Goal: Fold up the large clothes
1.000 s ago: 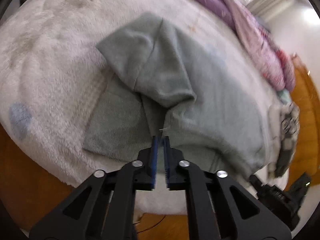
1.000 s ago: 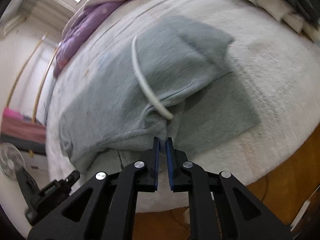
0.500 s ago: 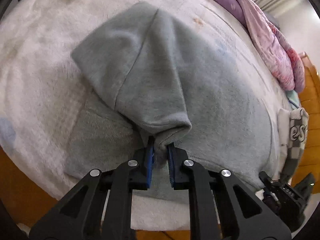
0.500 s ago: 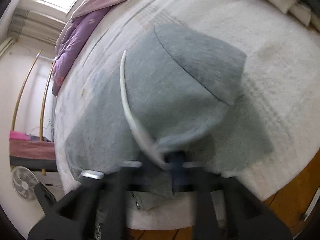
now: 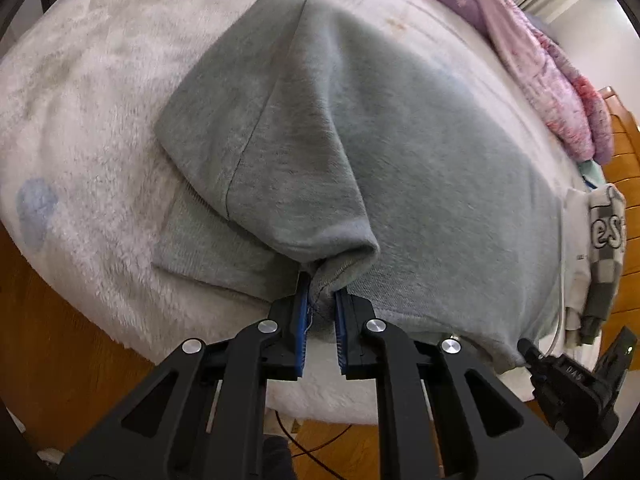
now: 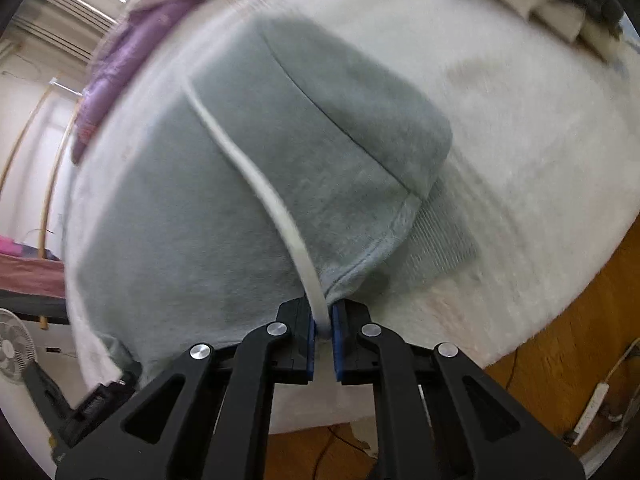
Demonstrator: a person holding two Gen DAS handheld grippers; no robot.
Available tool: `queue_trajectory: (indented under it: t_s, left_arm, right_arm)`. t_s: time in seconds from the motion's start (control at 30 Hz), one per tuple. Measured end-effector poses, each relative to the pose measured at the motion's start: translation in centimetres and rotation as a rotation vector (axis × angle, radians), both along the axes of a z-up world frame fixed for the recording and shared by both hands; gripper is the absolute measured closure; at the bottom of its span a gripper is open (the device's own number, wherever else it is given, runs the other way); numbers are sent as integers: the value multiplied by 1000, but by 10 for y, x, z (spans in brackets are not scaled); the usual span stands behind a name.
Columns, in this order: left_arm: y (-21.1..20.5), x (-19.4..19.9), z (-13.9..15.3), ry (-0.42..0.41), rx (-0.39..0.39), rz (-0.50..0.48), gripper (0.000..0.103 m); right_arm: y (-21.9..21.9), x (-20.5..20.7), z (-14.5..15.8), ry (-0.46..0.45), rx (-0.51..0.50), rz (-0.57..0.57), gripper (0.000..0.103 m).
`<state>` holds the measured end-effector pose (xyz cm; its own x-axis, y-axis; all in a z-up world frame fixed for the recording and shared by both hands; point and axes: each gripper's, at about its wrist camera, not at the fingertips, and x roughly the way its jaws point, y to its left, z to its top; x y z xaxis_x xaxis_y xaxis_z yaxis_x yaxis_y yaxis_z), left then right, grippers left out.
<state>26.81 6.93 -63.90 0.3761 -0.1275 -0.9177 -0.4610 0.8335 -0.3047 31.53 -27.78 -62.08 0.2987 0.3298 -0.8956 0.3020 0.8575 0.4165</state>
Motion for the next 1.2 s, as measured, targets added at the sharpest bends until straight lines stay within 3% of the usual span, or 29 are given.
queue_trajectory:
  t_s: [0.1,0.13,0.17,0.2,0.3,0.4,0.57,0.67,0.73,0.8,0.87,0.97,1.1,1.2]
  left_arm:
    - [2,4,0,4,-16,-1,86]
    - [4,2,2,-5,-22,-1,83]
    - [7,0,7,-20,-24,1,73]
    - [10,1,12,-27,-18,11,58]
    - [26,-11,31,-75,-19,67,41]
    - [42,-15,40,-104,-43,107,38]
    - [69,-12,49,-121,-13,209,37]
    - [84,-8,45,-91,-3,244,36]
    - [90,-3,34,-57,-6,243,36]
    - [95,0,19,-15,0,246,36]
    - [104,-2,7,-1,-81,270,36]
    - [108,-8,-1,-3,-100,294,36]
    - [105,-13,0,-16,-81,277,35]
    - [105,-17,1,-18,-72,271,35]
  right_arm:
    - [-3,2,-4,14,37,-19,93]
    - [-5,3,0,8,37,-26,84]
    - [-7,3,6,5,34,-37,74]
    - [-9,2,11,-1,23,-47,70]
    - [-19,-1,41,-56,-48,-92,66]
    - [-19,5,68,-149,-85,-81,66]
    - [1,41,81,-249,-117,22,83]
    - [5,71,65,-242,-147,41,86]
    - [1,83,36,-152,-174,45,96]
    - [-14,85,5,-66,-140,12,99]
    - [-18,85,1,-52,-136,-1,103]
    - [0,85,24,-90,-219,67,100]
    - [34,83,63,-222,-190,116,100]
    - [86,96,74,-275,-140,240,100]
